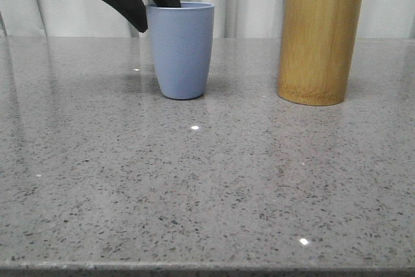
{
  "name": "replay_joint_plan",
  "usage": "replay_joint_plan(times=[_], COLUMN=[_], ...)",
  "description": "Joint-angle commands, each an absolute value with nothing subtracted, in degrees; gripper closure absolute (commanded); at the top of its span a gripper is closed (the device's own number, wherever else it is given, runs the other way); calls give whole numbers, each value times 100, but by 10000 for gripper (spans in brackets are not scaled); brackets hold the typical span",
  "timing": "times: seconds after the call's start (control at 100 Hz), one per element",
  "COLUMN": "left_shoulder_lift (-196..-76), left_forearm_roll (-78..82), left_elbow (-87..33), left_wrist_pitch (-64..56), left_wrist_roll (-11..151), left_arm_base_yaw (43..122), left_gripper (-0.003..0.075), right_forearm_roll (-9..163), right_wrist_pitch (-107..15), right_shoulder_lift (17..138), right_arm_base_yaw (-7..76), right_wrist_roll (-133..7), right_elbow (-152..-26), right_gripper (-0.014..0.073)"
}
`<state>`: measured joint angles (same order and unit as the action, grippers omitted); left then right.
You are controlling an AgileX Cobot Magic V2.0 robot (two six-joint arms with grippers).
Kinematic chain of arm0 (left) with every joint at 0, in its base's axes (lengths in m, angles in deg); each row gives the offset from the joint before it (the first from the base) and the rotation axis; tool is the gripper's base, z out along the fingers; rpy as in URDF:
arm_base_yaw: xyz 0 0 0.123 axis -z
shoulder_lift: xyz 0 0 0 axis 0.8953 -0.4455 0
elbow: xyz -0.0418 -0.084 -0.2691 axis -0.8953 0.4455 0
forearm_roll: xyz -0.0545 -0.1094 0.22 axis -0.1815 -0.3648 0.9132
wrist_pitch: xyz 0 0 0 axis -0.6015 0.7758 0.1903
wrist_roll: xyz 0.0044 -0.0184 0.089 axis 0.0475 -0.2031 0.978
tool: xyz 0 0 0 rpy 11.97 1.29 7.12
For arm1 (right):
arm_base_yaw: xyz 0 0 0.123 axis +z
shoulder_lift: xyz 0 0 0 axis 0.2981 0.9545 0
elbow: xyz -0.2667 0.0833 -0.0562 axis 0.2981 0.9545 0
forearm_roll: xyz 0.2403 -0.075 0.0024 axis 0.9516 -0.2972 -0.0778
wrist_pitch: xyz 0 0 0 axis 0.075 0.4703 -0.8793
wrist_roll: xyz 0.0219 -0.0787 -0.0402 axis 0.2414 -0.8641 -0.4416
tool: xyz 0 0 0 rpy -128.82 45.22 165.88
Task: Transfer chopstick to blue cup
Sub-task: 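Lift the blue cup with the left gripper and set it beside the bamboo cup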
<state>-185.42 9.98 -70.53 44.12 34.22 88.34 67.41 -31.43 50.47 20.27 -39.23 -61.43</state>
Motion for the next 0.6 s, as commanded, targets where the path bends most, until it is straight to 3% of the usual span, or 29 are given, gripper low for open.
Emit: replay_joint_plan(times=[0.0, 0.33, 0.59], left_shoulder_lift=[-18195, -17567, -16352], left_forearm_roll=[795, 1104, 2074], left_elbow=[-7254, -7286, -6509], left_wrist_pitch=[4160, 3785, 3242], left_wrist_roll=[3345, 3293, 2914], left_arm_base_yaw=[8882, 8861, 8861], left_gripper=[329, 330, 330], right_forearm_roll=[6759, 6753, 6806], right_wrist_pitch=[-3540, -3629, -3509], right_shoulder_lift=[5105, 5105, 5498], right_arm_base_yaw=[2007, 2007, 2058], right_wrist_roll=[-3946, -3951, -3951], right_elbow=[-6345, -6377, -6779], right_gripper=[213, 214, 214])
